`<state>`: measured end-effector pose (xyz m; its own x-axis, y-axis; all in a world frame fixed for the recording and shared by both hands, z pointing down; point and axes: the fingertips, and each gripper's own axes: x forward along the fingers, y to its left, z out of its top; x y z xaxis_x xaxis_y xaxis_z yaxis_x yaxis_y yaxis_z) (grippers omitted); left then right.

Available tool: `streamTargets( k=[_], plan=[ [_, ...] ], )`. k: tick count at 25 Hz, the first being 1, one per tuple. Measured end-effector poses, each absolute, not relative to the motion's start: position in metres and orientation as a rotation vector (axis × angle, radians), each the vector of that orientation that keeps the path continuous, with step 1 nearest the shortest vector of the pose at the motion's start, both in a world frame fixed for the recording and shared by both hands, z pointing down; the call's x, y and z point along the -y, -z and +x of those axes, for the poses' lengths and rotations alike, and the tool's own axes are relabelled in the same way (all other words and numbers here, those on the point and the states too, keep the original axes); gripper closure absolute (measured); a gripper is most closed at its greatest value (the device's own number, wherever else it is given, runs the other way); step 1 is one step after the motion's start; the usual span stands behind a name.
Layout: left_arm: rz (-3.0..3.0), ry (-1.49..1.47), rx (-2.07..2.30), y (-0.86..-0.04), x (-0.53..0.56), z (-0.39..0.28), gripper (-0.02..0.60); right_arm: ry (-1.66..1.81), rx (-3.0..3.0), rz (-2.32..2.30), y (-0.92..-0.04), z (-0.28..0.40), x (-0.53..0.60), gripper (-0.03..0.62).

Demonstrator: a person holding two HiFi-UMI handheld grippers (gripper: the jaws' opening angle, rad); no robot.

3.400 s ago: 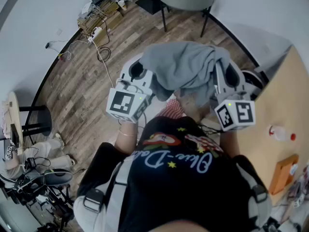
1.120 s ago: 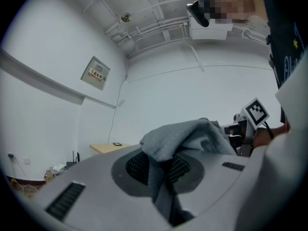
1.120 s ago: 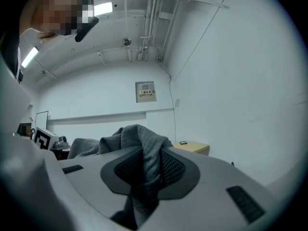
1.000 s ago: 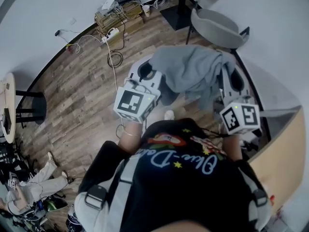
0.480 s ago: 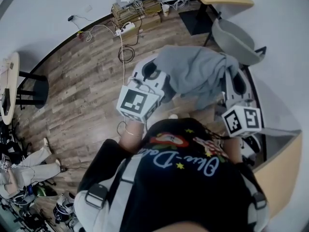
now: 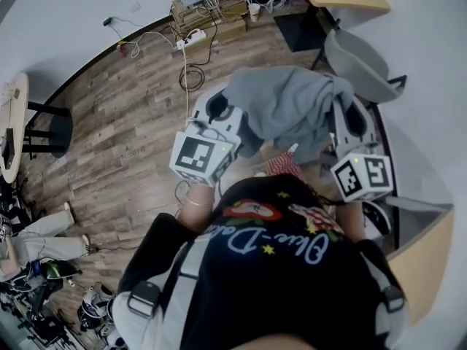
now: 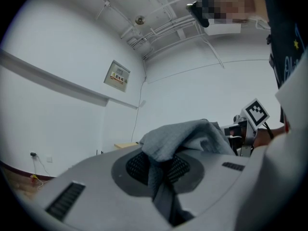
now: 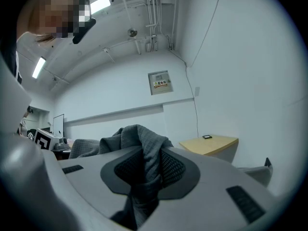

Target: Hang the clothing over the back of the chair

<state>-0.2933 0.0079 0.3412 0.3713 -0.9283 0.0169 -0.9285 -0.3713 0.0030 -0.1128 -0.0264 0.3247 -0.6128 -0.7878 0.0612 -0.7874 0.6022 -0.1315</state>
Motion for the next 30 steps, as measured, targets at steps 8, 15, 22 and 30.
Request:
streamTargets(
  k=[8,15,22,30],
  plan=[
    [2.578,-0.054,1.764,-0.344,0.036,-0.285,0.546,0.297,-2.790,-1.367,-0.336,-0.101,0.070,0.519],
    [2.587,-0.069,1.761,-0.340,0.087,-0.255,0.546,0.308,-2.770,-1.353,-0.334,-0.071,0.119,0.519],
    [2.566,-0.044,1.757,-0.332,0.143,-0.233,0.546,0.293,-2.787,-1.331,-0.324,-0.052,0.176,0.519],
    [2.532,-0.066,1.797,-0.332,0.194,-0.209,0.546,0.294,-2.822,-1.266,-0.322,-0.032,0.235,0.519]
  ],
)
